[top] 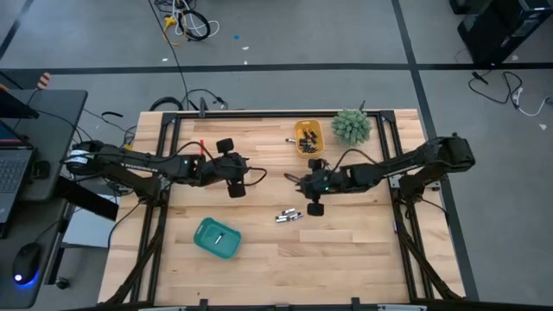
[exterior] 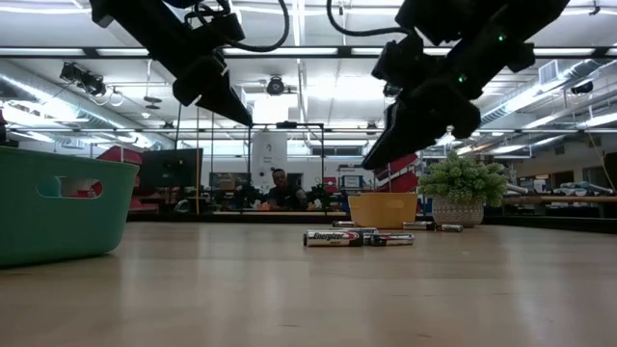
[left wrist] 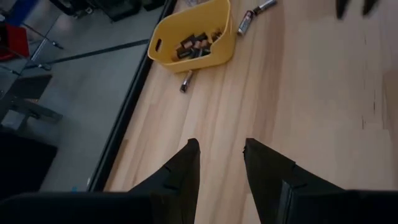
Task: Sort batteries
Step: Put the silver battery into the green bin
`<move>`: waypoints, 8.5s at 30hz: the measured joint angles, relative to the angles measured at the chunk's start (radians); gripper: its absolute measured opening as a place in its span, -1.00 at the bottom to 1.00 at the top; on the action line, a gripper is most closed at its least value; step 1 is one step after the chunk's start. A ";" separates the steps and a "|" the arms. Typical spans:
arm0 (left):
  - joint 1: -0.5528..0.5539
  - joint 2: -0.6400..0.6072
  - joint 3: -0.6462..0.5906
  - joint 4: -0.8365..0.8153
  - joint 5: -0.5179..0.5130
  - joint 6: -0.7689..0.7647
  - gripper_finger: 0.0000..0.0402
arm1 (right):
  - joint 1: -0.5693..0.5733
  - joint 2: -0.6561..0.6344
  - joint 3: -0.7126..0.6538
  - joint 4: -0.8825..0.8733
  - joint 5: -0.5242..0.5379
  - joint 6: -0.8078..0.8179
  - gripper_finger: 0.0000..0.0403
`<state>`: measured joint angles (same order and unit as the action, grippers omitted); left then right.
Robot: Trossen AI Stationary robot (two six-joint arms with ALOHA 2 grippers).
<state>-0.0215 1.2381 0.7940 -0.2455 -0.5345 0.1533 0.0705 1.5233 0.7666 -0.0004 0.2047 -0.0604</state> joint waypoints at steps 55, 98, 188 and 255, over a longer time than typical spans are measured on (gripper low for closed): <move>0.010 0.100 0.000 0.122 0.029 0.027 -0.38 | 0.042 0.275 -0.005 0.257 -0.120 0.011 -0.32; 0.010 0.099 0.000 0.121 0.043 0.025 -0.38 | -0.019 0.379 0.024 0.347 -0.233 -0.113 -0.52; -0.344 -0.022 0.380 -0.780 0.472 -0.440 -0.92 | 0.091 0.091 0.021 0.638 0.083 0.023 -0.26; -0.607 0.356 0.378 -0.953 0.321 -0.583 -0.78 | 0.100 0.095 0.021 0.562 0.082 0.093 -0.26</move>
<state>-0.6281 1.5944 1.1721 -1.1980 -0.2138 -0.4301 0.1703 1.6184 0.7876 0.5617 0.2871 0.0330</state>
